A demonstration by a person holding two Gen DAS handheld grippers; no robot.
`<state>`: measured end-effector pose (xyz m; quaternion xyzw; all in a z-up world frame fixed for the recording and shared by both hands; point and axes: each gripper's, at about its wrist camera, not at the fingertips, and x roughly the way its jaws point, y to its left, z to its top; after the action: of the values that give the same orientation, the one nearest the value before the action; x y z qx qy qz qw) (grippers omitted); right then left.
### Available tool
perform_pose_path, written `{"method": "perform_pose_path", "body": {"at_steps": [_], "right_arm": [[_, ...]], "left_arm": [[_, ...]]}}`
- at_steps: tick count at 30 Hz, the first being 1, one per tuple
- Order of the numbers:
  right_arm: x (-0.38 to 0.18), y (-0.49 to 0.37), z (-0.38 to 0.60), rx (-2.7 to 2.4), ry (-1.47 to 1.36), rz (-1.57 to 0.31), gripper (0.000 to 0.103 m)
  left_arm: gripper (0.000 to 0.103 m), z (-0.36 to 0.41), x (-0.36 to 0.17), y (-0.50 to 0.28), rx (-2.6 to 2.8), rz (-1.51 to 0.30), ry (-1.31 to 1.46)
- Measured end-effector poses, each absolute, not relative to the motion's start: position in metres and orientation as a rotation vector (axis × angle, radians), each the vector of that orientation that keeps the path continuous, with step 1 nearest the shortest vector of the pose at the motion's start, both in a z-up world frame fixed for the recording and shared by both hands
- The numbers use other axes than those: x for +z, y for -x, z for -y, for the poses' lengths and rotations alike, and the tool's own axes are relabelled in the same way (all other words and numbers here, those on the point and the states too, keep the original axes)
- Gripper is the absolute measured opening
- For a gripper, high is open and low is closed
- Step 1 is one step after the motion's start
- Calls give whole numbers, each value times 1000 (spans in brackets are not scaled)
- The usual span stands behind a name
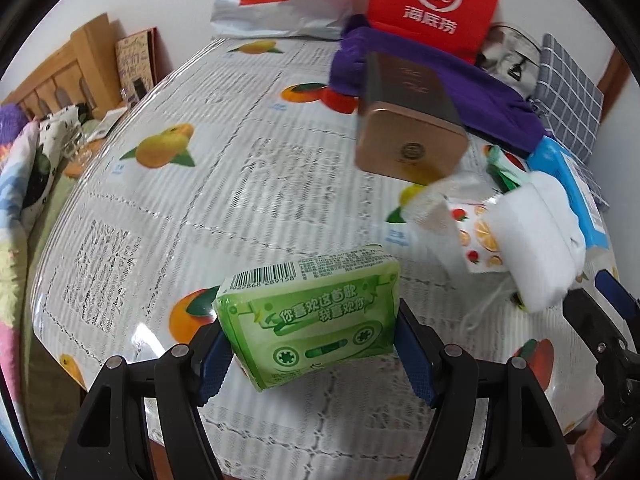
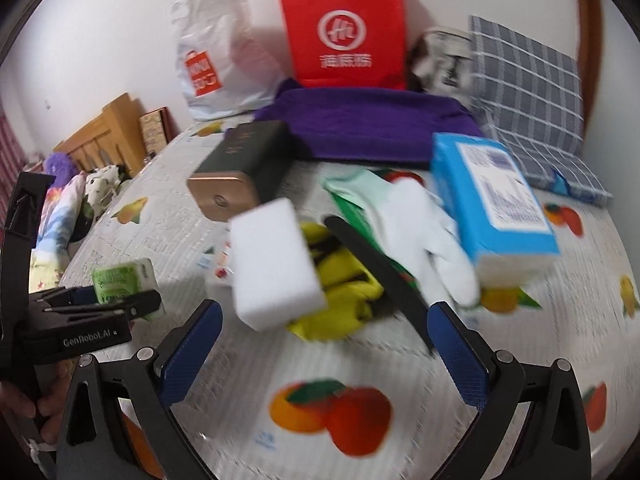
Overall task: Organize soft objects
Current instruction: 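Grasp the green tissue pack with the left gripper while the right gripper grasps the white sponge block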
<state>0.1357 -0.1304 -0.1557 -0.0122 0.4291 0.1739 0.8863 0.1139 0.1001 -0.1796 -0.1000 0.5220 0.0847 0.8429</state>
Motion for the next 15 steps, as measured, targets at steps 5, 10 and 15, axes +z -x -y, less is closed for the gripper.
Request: {"method": "perform_pose_path", "body": {"at_steps": [5,10,15], "right_arm": [[-165,-148,103,386,127,-887,97],[-174,-149,95,400,165,-904,51],[-167,-135,120,346,146,-845,51]], "left_arm": [[72,-105,-186,-118,169,-1114,236],[72,-105,-189,-119,163,-1110,235],[72,-101,-194,-123,149,-1114,241]]}}
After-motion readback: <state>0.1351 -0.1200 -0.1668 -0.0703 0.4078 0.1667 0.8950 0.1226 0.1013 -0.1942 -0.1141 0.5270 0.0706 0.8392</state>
